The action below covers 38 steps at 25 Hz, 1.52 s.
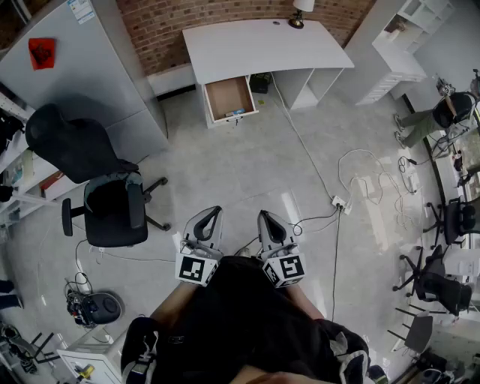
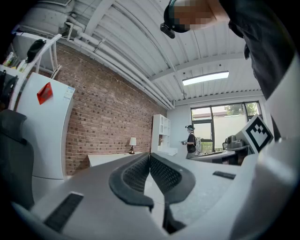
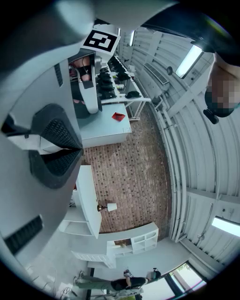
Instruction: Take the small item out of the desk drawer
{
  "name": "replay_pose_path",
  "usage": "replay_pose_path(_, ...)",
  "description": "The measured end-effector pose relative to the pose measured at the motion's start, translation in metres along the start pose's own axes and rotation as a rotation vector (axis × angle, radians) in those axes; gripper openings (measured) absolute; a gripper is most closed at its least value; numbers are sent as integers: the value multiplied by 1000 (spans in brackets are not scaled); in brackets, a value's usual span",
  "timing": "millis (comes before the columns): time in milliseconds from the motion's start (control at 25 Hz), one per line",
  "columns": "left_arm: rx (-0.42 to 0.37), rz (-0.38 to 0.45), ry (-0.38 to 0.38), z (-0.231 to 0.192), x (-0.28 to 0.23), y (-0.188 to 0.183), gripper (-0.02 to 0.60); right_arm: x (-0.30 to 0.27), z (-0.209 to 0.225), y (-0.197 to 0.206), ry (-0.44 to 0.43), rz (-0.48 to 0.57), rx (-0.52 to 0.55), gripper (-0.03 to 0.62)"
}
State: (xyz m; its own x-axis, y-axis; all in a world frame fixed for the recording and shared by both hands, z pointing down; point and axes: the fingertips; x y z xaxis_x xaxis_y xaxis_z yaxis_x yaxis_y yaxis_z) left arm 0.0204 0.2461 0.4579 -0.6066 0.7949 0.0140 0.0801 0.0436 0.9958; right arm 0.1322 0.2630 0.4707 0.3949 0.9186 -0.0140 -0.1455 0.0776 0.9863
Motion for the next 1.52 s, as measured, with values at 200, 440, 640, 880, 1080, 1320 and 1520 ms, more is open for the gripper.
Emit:
replay_pose_path(200,-21,62,18,-11,-3,-6,9,-10,-4,2,-2,-5,15,26)
replay_pose_path(440,21,-1,22,-41,-3,-2,9,-36,-17,4,28,-2,10,26)
replay_pose_path(640,54,-2,38,-77,2,0,9,-71,-33,9,56,-8,27,26)
replay_pose_path(880,89,-30,78,-113,3,10,9,-104,-50,17,107,-5,23,26)
replay_pose_path(1080,104,-25,78,-126,3,13,9,-122,-58,20,102,-21,26,26)
replay_pose_path(1320,121,-29,51,-157,-26,21,9,-165,-46,26,74,-29,28,26)
replay_pose_path(1520,129,-31,32,-178,-81,22,9,-214,-4,28,45,-41,16,26)
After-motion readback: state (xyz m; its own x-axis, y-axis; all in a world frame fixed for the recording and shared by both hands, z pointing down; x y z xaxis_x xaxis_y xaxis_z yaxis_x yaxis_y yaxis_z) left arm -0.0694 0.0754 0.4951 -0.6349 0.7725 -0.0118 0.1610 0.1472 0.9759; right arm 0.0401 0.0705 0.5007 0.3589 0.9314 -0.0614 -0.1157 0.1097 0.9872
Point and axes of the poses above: the fingertips, and each gripper's own axes: x backward along the fingers, z to its right, y out of its underside, and after that the axes turned 6 degrees about z, right-handed
